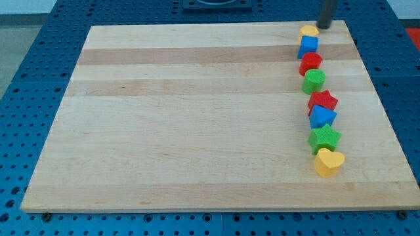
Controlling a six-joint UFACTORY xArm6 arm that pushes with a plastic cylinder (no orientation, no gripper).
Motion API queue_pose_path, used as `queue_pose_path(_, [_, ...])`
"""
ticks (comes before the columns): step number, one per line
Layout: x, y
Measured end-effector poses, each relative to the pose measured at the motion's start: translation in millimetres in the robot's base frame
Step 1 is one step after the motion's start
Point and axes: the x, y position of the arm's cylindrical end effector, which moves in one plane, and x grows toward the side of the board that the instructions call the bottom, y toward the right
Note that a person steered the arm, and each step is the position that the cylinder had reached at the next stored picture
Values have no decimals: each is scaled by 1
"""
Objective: Move the red circle slightly up
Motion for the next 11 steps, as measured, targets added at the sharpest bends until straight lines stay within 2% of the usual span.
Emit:
queue_pose_path(1, [41, 38])
queue_pose_path(2, [102, 57])
queue_pose_path(3, [173, 69])
queue_pose_path(4, [265, 71])
queue_pose_path(5, [337, 48])
queue_pose_path(6, [339, 7])
queue_pose_path(7, [336, -63])
queue_pose_path(8, [362, -80])
queue_pose_path(9, [362, -109])
queue_pose_path(10, [359, -197])
queue_pose_path(11, [321, -203])
